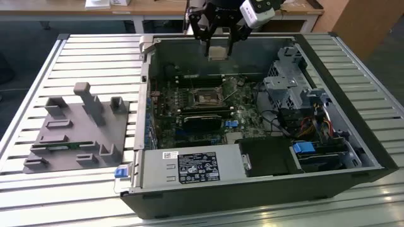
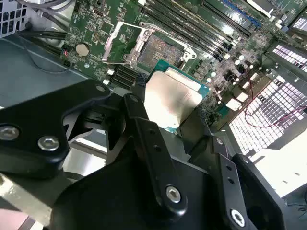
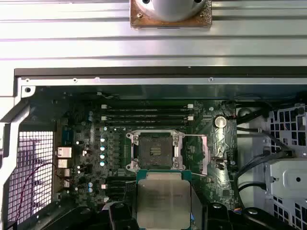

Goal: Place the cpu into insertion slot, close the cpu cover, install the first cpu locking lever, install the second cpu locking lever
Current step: 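Place the cpu into insertion slot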

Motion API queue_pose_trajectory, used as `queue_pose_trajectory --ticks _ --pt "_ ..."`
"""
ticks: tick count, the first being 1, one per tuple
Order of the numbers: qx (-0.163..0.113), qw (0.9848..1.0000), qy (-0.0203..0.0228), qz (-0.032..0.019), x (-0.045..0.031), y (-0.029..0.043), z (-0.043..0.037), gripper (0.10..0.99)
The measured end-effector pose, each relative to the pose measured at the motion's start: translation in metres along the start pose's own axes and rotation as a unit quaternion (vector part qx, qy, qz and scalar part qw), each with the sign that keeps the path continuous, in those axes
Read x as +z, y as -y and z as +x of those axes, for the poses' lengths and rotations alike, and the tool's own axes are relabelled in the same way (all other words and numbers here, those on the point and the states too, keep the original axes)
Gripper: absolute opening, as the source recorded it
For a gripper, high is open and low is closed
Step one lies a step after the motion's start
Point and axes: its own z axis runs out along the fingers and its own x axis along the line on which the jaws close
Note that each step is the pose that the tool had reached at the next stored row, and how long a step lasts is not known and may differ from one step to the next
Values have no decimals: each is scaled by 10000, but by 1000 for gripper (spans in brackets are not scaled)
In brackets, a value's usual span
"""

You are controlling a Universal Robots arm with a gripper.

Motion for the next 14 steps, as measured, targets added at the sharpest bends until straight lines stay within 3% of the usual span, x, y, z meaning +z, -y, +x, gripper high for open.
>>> queue_pose_trajectory --ticks 9,14 --pt "60 10000 5 -1 1 0 0 537" --pt "400 9992 36 -7 9 1 2 537"
